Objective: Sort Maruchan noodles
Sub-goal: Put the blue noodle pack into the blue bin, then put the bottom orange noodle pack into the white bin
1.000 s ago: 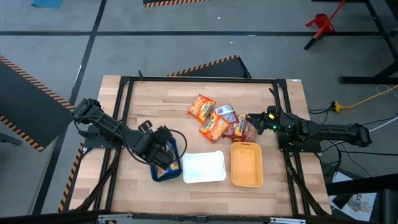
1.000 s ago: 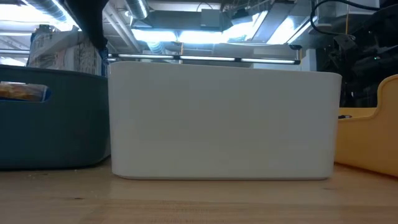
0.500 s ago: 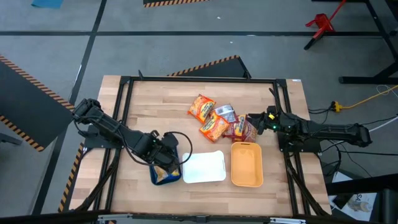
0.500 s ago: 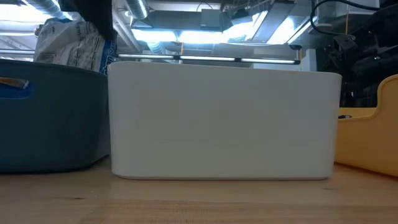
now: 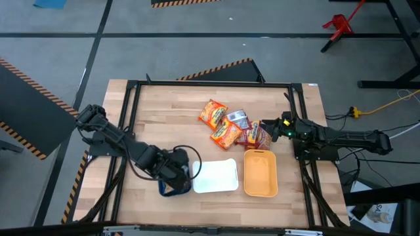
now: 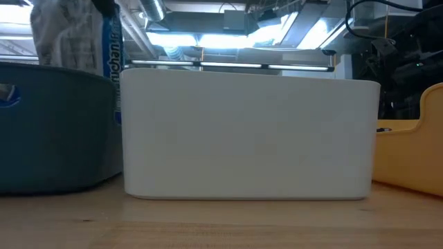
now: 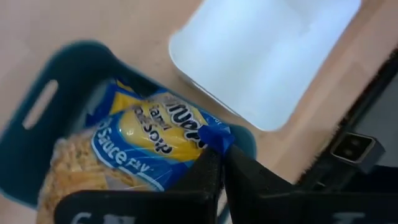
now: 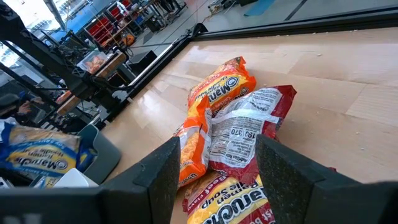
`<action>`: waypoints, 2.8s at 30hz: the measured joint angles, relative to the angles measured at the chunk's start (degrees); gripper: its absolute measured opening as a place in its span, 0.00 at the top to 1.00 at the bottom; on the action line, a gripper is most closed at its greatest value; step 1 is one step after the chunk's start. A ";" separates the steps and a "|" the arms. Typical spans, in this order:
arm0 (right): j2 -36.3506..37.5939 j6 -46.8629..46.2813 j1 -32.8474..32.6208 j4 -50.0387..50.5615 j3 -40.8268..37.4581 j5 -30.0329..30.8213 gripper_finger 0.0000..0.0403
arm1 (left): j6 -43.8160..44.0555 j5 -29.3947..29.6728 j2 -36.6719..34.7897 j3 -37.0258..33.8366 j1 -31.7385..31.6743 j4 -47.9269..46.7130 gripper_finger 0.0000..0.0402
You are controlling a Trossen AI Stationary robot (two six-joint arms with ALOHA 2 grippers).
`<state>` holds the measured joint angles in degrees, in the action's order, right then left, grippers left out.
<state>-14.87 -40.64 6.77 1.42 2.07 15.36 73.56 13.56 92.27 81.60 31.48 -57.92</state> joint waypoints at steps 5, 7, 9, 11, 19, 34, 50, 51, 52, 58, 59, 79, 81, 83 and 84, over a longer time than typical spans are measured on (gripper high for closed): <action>-0.02 0.00 0.01 0.01 0.00 0.01 0.51 | 3.46 -0.89 0.00 0.00 1.60 0.57 0.97; -0.01 0.00 0.00 0.00 0.01 0.01 0.51 | 4.34 -0.87 0.00 0.00 2.14 0.69 0.97; -0.02 0.00 0.01 0.01 0.02 0.01 0.51 | 4.68 -0.88 0.00 0.00 2.72 0.68 0.96; -0.01 0.00 0.01 0.00 0.01 0.01 0.51 | 6.32 -0.89 0.00 0.00 3.25 0.64 0.94; -0.01 0.01 0.01 0.01 0.00 -0.01 0.51 | 9.94 -2.45 0.00 0.00 4.20 0.78 0.84; -0.01 0.42 0.00 0.01 0.00 -0.08 0.51 | 16.16 -6.12 -0.02 0.00 5.33 3.13 0.77; -0.02 0.99 -0.01 -0.01 0.00 0.07 0.51 | -5.97 7.43 -0.24 0.07 -3.16 -2.49 0.73; -0.01 1.58 0.01 -0.01 0.00 0.12 0.51 | -9.65 7.73 -0.24 0.07 -4.77 -1.96 0.72; -0.02 1.99 0.01 -0.01 0.01 0.20 0.51 | -13.19 8.17 -0.24 0.07 -6.32 -1.80 0.70; 0.00 3.27 0.00 -0.03 0.01 0.50 0.51 | -35.05 8.84 -0.24 0.07 -18.74 6.87 0.61; -0.02 3.51 0.01 -0.03 0.01 0.53 0.51 | -38.16 8.81 -0.24 0.07 -20.80 9.73 0.60; -0.02 5.40 0.01 0.04 0.02 -0.25 0.51 | -66.29 -23.41 14.64 -0.02 -50.55 42.47 0.54; 0.00 5.40 0.01 0.01 0.00 -0.41 0.51 | -65.13 -23.98 16.09 -0.02 -50.91 43.84 0.54; 0.00 5.44 0.01 0.04 0.02 -0.57 0.51 | -64.41 -24.18 17.32 -0.02 -50.99 45.36 0.54; 0.00 5.56 0.01 0.04 0.02 -0.64 0.51 | -64.04 -24.60 18.03 -0.02 -50.99 46.28 0.54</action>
<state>-14.87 -35.09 6.79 1.45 2.09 14.73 9.52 -11.04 110.30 81.58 -19.51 -11.64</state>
